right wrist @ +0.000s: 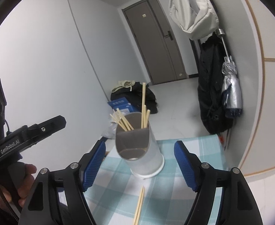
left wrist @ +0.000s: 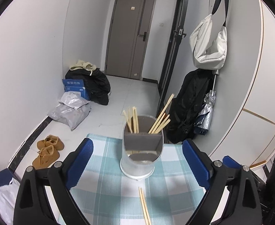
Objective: Organize utensils
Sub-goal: 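Move both open grippers down toward the last chopsticks beside the holder, then pinch one chopstick with the right gripper, then lift the chopstick with the right gripper while the left gripper grasps the last chopstick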
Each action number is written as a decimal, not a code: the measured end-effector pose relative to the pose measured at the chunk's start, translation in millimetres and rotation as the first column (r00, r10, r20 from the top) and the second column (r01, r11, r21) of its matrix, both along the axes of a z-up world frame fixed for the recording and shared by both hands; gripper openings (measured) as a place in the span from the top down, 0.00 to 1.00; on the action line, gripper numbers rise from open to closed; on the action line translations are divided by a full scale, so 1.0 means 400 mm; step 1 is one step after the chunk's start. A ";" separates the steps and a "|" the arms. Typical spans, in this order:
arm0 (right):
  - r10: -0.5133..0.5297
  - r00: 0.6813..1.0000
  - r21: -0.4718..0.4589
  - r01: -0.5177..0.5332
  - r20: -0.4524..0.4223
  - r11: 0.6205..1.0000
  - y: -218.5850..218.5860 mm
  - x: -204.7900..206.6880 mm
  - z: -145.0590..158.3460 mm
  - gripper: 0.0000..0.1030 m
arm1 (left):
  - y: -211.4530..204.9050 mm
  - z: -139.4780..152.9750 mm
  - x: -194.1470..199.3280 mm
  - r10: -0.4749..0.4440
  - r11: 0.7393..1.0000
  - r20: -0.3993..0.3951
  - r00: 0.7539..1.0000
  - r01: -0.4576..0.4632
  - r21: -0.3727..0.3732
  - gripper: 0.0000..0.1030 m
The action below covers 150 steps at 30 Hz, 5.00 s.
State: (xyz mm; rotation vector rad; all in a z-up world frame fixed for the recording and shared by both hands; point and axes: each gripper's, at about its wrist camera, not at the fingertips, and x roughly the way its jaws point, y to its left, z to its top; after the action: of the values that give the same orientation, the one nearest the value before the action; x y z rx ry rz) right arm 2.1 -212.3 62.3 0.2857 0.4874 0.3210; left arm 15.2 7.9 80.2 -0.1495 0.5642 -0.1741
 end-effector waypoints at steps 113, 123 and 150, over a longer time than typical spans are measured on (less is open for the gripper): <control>0.165 0.844 -0.310 -0.359 -0.510 0.880 0.231 0.246 -0.346 0.97 | 0.167 -0.350 0.060 0.093 0.995 -0.383 0.919 -0.098 0.006 0.09; 0.114 0.870 0.053 -0.100 -0.480 0.994 0.025 0.232 -0.326 0.97 | 0.090 -0.383 0.057 0.046 0.997 -0.438 0.898 -0.014 0.077 0.09; -0.013 0.912 0.352 0.172 -0.411 0.920 -0.218 0.156 -0.346 0.97 | -0.094 -0.463 0.154 0.050 0.960 -0.587 0.808 0.123 0.250 0.11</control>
State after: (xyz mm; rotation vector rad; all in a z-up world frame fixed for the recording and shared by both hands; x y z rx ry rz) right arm 64.5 -299.3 -76.2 0.7660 0.8158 0.2602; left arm 76.8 -29.8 -104.9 0.0910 1.2130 -0.0800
